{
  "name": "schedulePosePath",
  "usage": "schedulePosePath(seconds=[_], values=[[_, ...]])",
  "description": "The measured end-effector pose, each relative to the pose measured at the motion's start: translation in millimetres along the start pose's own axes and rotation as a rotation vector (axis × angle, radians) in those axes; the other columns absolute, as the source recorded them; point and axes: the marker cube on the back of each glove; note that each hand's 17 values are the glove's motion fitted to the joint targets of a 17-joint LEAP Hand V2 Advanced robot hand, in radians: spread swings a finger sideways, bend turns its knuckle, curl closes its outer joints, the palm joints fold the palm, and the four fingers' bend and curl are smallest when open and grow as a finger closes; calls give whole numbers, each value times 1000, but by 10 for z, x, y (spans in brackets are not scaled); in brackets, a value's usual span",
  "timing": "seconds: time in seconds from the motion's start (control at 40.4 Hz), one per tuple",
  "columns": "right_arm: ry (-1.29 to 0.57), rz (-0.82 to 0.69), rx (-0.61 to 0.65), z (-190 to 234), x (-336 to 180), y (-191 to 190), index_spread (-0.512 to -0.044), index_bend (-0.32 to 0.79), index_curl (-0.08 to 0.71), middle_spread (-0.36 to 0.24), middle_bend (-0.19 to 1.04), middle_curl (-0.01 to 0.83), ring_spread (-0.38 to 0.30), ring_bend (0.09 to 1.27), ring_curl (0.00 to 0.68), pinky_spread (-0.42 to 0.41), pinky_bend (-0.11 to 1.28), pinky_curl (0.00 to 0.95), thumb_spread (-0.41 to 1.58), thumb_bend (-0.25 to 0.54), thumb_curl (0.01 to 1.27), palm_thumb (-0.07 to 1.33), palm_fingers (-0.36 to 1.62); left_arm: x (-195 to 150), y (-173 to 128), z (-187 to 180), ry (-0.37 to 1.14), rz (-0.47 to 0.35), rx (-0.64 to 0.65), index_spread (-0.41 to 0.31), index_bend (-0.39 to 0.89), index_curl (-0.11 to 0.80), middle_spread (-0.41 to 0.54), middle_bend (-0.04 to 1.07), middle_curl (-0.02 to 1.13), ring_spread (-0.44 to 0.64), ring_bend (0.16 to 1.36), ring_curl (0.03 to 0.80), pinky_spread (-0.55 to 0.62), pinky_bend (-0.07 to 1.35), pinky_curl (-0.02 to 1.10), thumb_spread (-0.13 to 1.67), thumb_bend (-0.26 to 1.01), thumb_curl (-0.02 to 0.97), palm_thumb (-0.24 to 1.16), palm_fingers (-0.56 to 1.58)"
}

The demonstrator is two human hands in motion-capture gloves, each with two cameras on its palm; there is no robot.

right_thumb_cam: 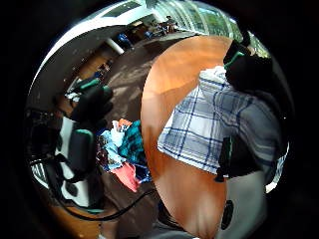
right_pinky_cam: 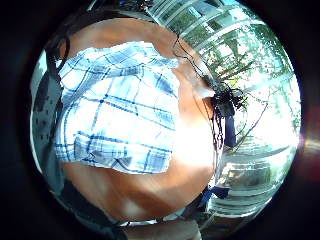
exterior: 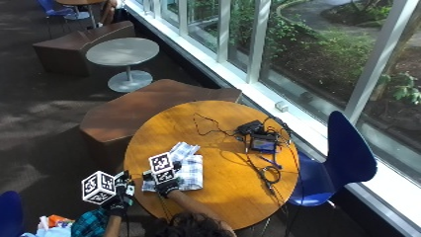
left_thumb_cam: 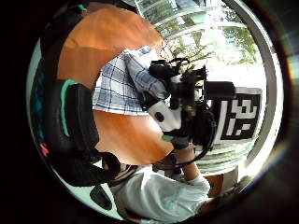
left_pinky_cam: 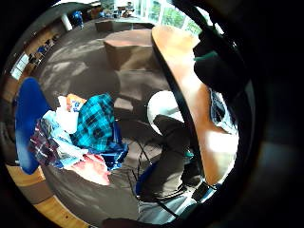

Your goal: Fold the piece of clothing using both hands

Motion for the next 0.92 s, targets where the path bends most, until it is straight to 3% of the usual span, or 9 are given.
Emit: schedulePosePath(seconds=[0.173,0.322,0.446,0.545,0.595,0.694,0.917], values=[[-23,-25,-38,376,-200,64,-327,84,225,-265,127,342,-315,598,439,-371,785,426,368,-32,679,1022,1047,-214,27,73,5,-41,-25,-100,113,307,-57,224,415,63,554,328,66,577,390,1523,88,248,352,557],[-298,-148,-6,-202,32,431,-323,83,223,-226,115,326,-320,541,429,-375,803,430,514,-49,668,943,912,-70,8,147,8,0,-38,-99,114,301,-61,215,417,55,548,329,60,567,388,1521,90,255,366,564],[-427,-170,-19,-139,625,489,-318,126,235,-193,137,315,-260,490,408,-293,746,409,783,-33,629,864,819,212,33,153,-16,81,-33,-98,117,295,-63,209,419,55,539,329,59,562,387,1520,88,260,371,566],[-266,-125,-122,-323,1162,619,-321,133,241,-180,173,322,-242,461,390,-253,695,384,904,-24,608,835,840,462,58,118,-82,141,-14,-100,126,295,-63,206,421,58,535,329,58,545,385,1521,85,260,370,568],[-115,-74,-161,-411,1484,676,-325,166,259,-177,203,335,-217,386,370,-211,645,373,957,-31,594,802,789,614,70,95,-137,173,-5,-104,129,296,-64,201,420,59,530,329,66,539,383,1519,82,259,368,573],[112,63,-133,-511,1950,790,-334,189,296,-187,193,343,-176,317,365,-128,544,358,1063,-20,566,773,655,938,108,76,-244,229,1,-107,130,297,-64,197,422,60,522,328,70,528,381,1509,71,258,357,579],[158,143,-62,-680,2139,1024,-348,158,307,-185,187,352,-146,250,329,-44,467,319,1195,-15,523,729,660,1369,285,62,-412,318,21,-113,130,298,-72,192,423,55,512,329,80,499,377,1493,46,257,332,586]])
